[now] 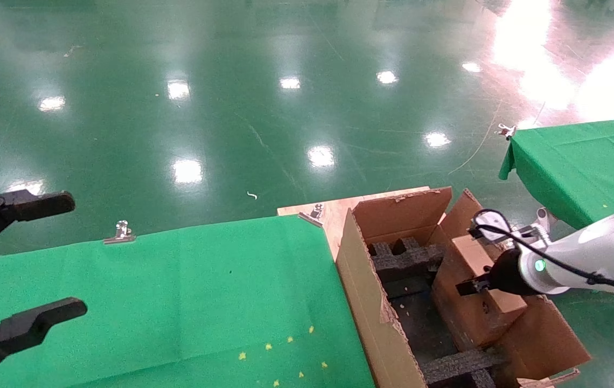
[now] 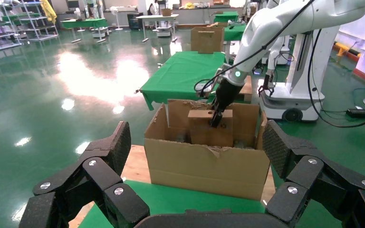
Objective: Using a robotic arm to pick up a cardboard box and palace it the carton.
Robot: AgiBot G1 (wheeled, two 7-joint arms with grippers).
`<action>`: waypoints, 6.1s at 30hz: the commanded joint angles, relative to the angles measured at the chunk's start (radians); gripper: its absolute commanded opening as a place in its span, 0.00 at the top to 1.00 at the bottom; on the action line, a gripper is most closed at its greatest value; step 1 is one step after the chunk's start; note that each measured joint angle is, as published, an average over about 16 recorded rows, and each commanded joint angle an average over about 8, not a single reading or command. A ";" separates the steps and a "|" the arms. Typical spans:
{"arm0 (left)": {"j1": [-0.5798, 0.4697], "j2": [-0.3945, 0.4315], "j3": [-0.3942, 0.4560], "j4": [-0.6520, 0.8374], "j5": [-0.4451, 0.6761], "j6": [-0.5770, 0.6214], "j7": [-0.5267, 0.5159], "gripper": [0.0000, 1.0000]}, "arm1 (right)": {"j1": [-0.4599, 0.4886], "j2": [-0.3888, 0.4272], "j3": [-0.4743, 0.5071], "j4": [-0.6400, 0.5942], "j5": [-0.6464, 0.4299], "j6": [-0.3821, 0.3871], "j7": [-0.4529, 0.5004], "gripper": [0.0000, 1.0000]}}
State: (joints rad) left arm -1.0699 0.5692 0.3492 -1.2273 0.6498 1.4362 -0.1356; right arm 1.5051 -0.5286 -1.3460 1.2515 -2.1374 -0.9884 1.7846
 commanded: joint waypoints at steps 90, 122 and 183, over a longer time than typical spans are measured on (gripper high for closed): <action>0.000 0.000 0.000 0.000 0.000 -0.001 0.000 0.00 | 0.316 -0.040 0.263 0.000 0.756 -0.168 -0.459 0.00; 0.000 0.000 0.000 0.001 -0.001 -0.001 0.000 0.00 | 0.051 -0.055 0.549 0.007 0.994 -0.292 -0.860 0.00; 0.001 0.000 0.000 0.001 -0.001 -0.001 0.000 0.00 | -0.438 -0.084 1.074 0.033 1.414 -0.511 -1.603 0.00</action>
State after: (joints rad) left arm -1.0692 0.5688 0.3491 -1.2264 0.6490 1.4351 -0.1353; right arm 1.0664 -0.6123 -0.2713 1.2844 -0.7228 -1.4994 0.1807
